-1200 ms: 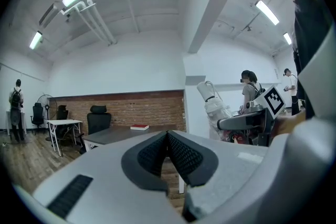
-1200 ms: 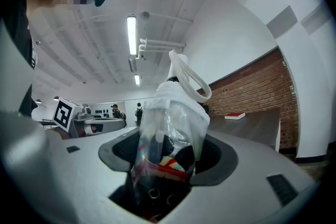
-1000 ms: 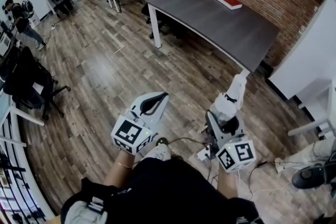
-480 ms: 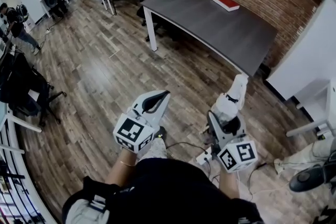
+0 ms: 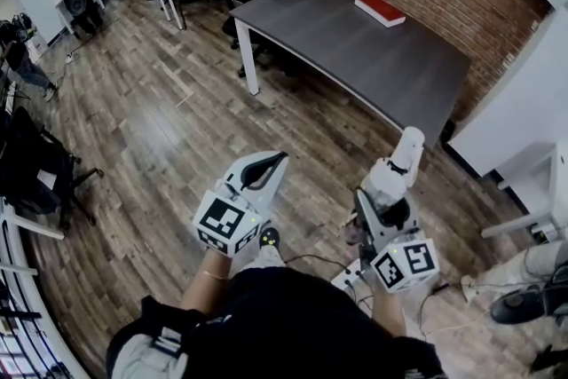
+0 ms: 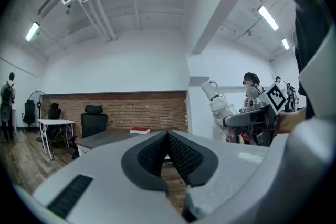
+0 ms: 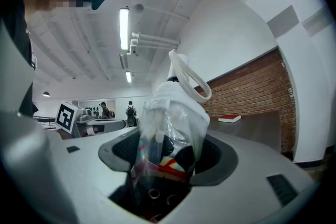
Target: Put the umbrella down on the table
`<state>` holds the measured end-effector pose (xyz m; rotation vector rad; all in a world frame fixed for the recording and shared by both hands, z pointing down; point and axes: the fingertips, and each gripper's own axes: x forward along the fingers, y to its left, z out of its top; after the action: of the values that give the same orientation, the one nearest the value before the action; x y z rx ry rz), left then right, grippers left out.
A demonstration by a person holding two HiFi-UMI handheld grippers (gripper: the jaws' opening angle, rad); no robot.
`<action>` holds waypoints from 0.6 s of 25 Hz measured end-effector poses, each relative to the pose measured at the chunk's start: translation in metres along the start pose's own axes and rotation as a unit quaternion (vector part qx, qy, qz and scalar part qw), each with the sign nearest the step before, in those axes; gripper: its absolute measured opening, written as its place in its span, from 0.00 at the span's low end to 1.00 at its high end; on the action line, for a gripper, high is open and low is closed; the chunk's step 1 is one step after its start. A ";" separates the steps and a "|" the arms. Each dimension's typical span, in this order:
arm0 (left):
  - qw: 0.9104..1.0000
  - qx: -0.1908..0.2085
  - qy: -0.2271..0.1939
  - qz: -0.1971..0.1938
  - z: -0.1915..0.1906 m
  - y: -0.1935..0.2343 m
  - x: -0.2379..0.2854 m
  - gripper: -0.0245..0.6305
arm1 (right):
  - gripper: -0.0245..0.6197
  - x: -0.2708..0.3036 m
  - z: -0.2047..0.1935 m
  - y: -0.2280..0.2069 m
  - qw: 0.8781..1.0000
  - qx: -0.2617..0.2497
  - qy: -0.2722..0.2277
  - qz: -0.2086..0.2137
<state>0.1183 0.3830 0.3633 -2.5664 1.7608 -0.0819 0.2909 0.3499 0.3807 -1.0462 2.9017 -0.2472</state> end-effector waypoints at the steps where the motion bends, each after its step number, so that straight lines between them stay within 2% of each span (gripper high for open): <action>1: 1.000 -0.001 0.000 -0.001 0.000 0.009 0.004 0.04 | 0.48 0.009 0.001 -0.001 1.000 -0.001 0.001 -0.002; 15: 1.000 -0.008 0.007 0.004 -0.010 0.137 0.048 0.04 | 0.48 0.131 0.005 -0.010 1.000 0.009 0.009 -0.012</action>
<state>0.0069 0.2887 0.3675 -2.5755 1.7848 -0.0842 0.1967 0.2588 0.3791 -1.0814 2.8986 -0.2829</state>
